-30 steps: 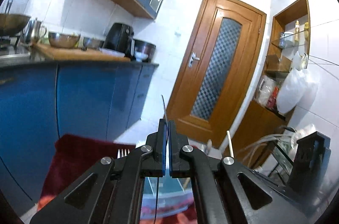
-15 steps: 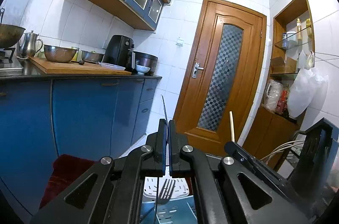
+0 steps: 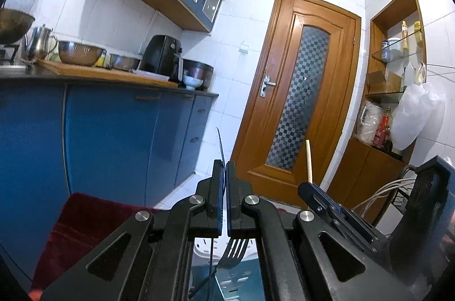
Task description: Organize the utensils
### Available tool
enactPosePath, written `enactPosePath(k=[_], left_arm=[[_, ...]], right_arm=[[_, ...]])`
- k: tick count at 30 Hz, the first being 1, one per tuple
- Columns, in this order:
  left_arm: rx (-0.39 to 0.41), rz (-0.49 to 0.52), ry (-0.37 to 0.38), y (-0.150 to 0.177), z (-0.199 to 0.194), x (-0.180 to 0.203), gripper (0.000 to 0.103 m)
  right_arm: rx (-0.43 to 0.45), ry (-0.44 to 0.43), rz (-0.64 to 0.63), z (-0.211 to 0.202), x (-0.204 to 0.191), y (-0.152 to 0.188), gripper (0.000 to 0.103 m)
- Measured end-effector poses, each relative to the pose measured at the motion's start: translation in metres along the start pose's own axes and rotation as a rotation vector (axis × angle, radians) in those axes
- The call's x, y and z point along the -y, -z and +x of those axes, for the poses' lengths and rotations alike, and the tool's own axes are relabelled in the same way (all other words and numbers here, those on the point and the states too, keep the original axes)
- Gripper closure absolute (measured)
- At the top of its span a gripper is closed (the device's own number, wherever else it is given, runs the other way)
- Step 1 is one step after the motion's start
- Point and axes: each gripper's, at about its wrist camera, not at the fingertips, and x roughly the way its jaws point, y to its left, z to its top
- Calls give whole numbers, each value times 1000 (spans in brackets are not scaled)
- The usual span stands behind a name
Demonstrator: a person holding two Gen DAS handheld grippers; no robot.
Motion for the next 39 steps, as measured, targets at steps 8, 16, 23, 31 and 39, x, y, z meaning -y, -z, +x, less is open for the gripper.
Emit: enactPosePath(k=[8,16,23,31,39], left_arm=[[-41,5,9,15,0,-3,103],[-90,16,15,20,-3,0,79],[-107,21,21,15,-20,5,75],[-108,41,-5,1,-51,10,74],[-118,80,-58,-6,-96,24,74]], right_arm=[[-24,-7,24,-2,4,9,97],[-54,-56,40,-11,3,7,65],[-58,-77,64,-29,-2,-3,58],[-42,-85,64,-63,-8,-20,54],[-66,-107,60,-105,-21,-34,52]])
